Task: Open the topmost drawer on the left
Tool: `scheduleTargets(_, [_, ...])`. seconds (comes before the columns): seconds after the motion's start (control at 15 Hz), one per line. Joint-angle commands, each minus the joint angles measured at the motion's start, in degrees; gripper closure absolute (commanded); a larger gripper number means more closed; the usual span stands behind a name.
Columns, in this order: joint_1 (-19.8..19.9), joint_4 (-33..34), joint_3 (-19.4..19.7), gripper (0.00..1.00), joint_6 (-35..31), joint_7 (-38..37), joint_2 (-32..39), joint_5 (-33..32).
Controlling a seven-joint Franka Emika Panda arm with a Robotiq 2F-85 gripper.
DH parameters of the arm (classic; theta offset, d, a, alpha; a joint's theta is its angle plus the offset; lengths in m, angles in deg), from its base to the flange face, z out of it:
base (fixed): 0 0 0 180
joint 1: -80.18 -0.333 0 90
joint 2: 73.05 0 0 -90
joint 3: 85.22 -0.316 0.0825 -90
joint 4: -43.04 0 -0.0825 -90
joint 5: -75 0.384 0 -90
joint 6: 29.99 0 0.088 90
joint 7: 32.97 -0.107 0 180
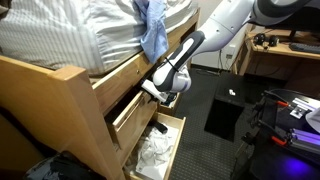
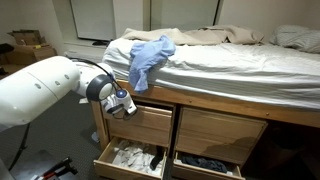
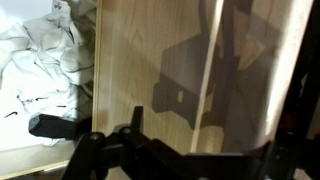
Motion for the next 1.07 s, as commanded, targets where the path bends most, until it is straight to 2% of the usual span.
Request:
scheduleTargets(0.0, [-7.08,-5.97,10.97,0.0,4.95,-5.2,-7.24,7.59])
scheduleTargets(0.13, [-7.07,-9.03,10.54,0.0,2.14,-4.16,-9.52,9.91])
scheduleTargets(0.4, [-6.47,-10.69,9.15,0.0,-0.58,-3.81,-8.73,9.64])
scheduleTargets(0.53, [-7.01,-8.7,9.72,0.0,1.96,-3.54,-7.68,9.08])
scheduleTargets(0.6, [-0.33,0.45,0.04,0.0,0.17,1.3,0.11,1.52])
scheduleTargets(0.8, [-0.33,0.45,0.04,0.0,0.16,1.3,0.11,1.52])
scheduleTargets(0.87, [-1.23,0.03,1.34,0.0,0.17,0.72,-0.55,3.33])
scheduleTargets(1.0, [-11.46,-6.27,16.75,0.0,6.93,-6.26,-6.37,12.84])
